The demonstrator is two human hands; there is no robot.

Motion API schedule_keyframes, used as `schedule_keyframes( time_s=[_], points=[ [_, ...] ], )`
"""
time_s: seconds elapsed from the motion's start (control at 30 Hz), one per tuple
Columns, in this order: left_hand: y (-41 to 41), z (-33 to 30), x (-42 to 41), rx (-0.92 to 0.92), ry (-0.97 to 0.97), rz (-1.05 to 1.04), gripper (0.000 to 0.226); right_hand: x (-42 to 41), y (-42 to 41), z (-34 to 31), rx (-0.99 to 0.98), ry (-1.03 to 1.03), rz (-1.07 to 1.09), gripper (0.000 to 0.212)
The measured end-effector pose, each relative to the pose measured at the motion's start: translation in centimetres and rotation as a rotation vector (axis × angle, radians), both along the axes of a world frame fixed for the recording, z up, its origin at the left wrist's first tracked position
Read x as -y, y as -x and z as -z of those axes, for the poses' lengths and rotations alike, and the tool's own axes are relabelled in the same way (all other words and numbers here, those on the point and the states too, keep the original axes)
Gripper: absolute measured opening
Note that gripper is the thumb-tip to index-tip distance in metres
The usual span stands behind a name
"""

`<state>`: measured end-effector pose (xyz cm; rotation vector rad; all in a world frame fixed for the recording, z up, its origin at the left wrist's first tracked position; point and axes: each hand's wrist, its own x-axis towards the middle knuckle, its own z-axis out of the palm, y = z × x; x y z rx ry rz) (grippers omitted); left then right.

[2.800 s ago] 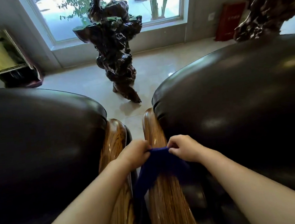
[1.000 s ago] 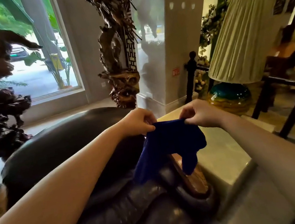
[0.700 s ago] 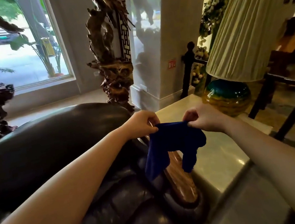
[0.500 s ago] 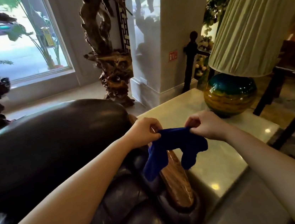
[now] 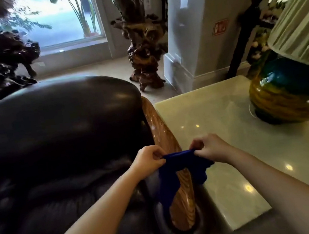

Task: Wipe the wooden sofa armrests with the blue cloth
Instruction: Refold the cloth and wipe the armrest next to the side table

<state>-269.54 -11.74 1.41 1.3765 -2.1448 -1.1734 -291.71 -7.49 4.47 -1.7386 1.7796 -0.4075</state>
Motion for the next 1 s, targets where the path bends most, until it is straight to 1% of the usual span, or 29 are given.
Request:
schedule_keyframes(
  time_s=[0.2,0.37,0.63,0.8,0.93,1.0],
  points=[
    [0.8,4.6,4.5,0.009,-0.083,-0.122,0.014,6.3,0.7,4.5,0.063,-0.067,-0.02,0.023],
    [1.6,8.0,8.8,-0.017,-0.18,-0.133,0.017,10.3,1.5,8.0,0.071,-0.115,0.002,0.02],
    [3.9,13.9,13.9,-0.014,-0.31,-0.157,0.01,15.9,3.9,15.3,0.088,-0.181,0.026,0.017],
    [5.2,17.1,16.1,-0.037,-0.303,-0.237,0.011,19.5,4.6,20.5,0.11,-0.153,0.11,0.021],
    [5.9,19.5,16.5,-0.025,-0.243,-0.338,0.013,21.0,4.0,23.9,0.127,-0.115,0.178,0.014],
    [6.1,20.7,16.7,-0.018,-0.21,-0.377,0.016,21.6,3.9,25.2,0.148,-0.082,0.188,0.015]
  ],
)
